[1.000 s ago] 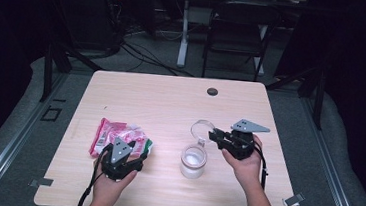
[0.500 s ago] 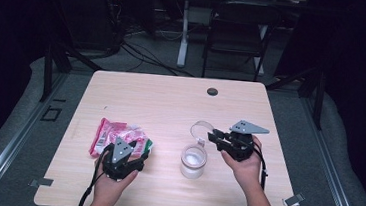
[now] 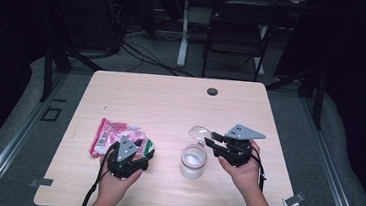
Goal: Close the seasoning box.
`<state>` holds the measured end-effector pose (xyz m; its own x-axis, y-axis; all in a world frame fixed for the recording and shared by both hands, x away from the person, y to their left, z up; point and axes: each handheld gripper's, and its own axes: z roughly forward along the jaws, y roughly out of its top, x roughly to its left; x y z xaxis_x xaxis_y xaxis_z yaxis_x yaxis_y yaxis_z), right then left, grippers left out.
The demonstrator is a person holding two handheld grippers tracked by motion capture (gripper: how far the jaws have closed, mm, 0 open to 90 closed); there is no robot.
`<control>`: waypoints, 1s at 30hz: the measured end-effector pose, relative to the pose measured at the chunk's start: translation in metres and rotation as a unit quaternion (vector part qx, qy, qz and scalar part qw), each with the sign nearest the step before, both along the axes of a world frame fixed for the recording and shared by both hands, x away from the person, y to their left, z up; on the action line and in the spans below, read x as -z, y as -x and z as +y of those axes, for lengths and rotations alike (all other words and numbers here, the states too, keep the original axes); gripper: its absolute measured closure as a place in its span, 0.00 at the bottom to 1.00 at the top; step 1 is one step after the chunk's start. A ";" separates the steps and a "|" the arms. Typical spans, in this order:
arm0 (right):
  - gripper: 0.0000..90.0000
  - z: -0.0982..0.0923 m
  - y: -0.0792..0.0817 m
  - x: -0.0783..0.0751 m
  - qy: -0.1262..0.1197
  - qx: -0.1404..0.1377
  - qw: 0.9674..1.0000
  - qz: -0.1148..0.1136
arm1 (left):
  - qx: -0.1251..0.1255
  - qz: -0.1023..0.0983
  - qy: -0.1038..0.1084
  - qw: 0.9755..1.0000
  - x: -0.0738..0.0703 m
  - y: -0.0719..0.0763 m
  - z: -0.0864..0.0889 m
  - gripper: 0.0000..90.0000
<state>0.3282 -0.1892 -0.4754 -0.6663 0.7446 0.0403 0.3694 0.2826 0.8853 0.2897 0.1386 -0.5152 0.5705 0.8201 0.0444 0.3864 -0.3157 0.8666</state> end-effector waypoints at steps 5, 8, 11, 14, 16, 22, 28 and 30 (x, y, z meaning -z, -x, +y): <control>0.69 0.005 0.007 0.000 0.018 -0.002 1.000 -0.011 | 0.009 0.000 0.001 1.000 -0.001 -0.002 -0.005 0.50; 0.67 0.008 0.011 0.000 0.024 -0.004 1.000 -0.018 | 0.013 -0.001 0.000 1.000 -0.001 -0.003 -0.008 0.50; 0.66 0.011 0.014 0.001 0.034 -0.005 0.999 -0.025 | 0.018 -0.001 0.001 1.000 -0.001 -0.003 -0.010 0.50; 0.64 0.012 0.016 0.001 0.037 -0.006 0.999 -0.026 | 0.021 -0.002 0.002 1.000 -0.001 -0.004 -0.013 0.50; 0.63 0.012 0.018 0.002 0.039 -0.007 0.999 -0.028 | 0.024 -0.002 0.001 1.000 -0.002 -0.004 -0.014 0.50; 0.61 0.013 0.020 0.001 0.045 -0.016 0.998 -0.027 | 0.028 -0.003 0.002 1.000 -0.002 -0.004 -0.016 0.50; 0.59 0.011 0.020 0.001 0.044 -0.024 0.998 -0.023 | 0.027 -0.004 0.000 1.000 -0.003 -0.004 -0.016 0.50; 0.58 0.011 0.020 0.000 0.046 -0.028 0.998 -0.023 | 0.027 -0.003 0.000 1.000 -0.003 -0.004 -0.016 0.50</control>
<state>0.3082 -0.1778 -0.4757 -0.7070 0.7048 -0.0578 0.3097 0.3821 0.8707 0.2934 0.1223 -0.5127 0.6135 0.7882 0.0491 0.3628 -0.3365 0.8690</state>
